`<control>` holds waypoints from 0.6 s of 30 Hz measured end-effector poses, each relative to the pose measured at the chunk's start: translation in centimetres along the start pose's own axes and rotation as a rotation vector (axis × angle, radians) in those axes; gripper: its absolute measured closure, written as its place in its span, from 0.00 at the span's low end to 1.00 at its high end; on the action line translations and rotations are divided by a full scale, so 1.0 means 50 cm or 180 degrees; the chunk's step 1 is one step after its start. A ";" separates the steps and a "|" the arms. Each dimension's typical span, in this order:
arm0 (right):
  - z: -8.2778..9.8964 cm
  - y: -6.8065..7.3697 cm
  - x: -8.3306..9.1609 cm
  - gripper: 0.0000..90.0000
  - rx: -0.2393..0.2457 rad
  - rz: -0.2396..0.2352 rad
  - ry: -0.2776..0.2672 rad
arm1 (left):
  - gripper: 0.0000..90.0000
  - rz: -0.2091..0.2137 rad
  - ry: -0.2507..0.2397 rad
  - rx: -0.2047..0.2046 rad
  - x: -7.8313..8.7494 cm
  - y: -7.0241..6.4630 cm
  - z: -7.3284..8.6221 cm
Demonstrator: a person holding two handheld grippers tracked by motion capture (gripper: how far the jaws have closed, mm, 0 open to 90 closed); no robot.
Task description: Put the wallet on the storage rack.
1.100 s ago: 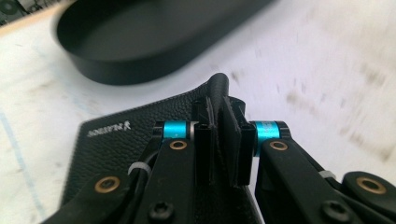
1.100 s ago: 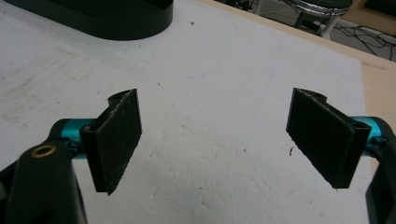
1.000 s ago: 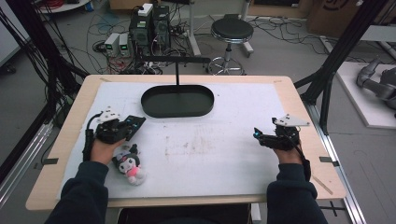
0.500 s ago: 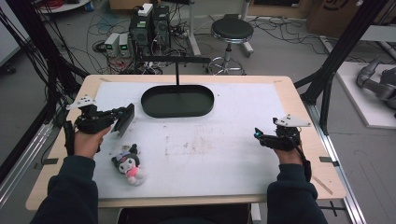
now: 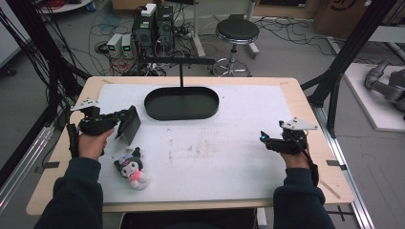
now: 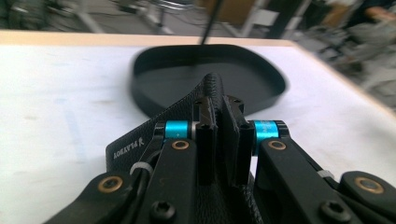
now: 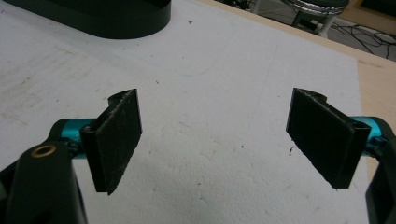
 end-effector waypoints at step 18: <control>0.000 0.002 -0.001 0.20 0.0009 -0.0022 -0.0001 | 0.87 -0.0459 -0.0050 0.0306 0.020 0.081 0.001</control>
Point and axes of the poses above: each handheld gripper's, and its own axes: x roughly backward along the jaws, z roughly out of its underside, y roughly to its left, the point moved 10 cm from there along -x, roughly forward along the jaws, and after that the axes turned 4 degrees about y, right-handed, at the moved point
